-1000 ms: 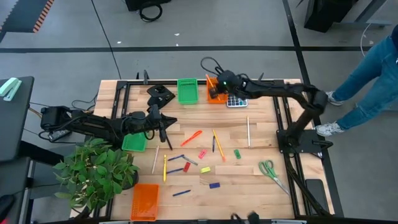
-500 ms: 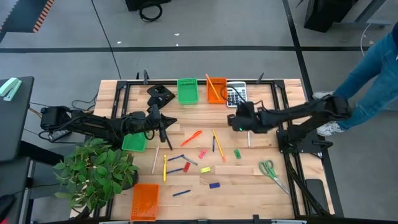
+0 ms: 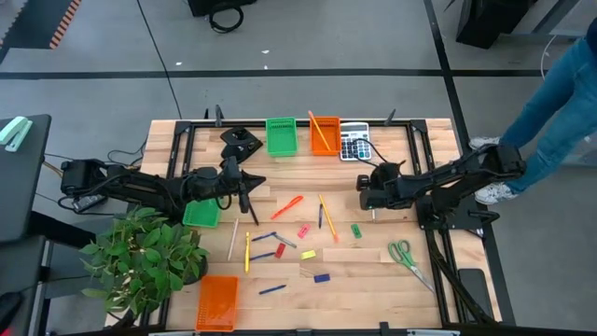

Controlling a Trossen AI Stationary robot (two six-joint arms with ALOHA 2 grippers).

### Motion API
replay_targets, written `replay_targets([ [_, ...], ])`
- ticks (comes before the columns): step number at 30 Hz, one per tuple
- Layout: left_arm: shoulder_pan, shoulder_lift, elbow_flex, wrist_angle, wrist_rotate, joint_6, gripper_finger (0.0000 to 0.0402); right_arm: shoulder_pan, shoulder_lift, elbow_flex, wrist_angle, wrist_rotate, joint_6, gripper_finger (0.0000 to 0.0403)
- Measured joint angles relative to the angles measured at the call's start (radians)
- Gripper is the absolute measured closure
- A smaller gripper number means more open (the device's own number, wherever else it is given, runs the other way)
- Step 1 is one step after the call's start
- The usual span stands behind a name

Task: Sort crayons/erasers/pens/pencils in bins
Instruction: Put the white pencil into the top orange bin

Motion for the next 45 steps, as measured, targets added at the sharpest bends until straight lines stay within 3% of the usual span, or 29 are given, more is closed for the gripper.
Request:
replay_targets([
  [9, -0.007, 0.000, 0.000, -0.003, 0.000, -0.012, 0.0387, 0.000, 0.028, -0.015, 0.115, 0.019, -0.047, 0.0315],
  [25, -0.039, 0.000, 0.000, 0.039, -0.009, 0.047, 0.0388, 0.078, 0.276, -0.014, 0.255, 0.026, -0.018, 0.0314],
  [32, -0.038, 0.001, 0.000, 0.035, -0.037, 0.051, 0.0384, 0.118, 0.376, -0.009, 0.291, 0.100, 0.049, 0.0315],
  [40, -0.031, 0.002, 0.000, 0.035, -0.074, 0.064, 0.0377, 0.145, 0.302, 0.002, 0.320, 0.049, 0.007, 0.0315],
  [45, -0.029, 0.002, 0.000, 0.035, -0.076, 0.065, 0.0388, 0.154, 0.241, 0.002, 0.462, 0.046, -0.069, 0.0315],
])
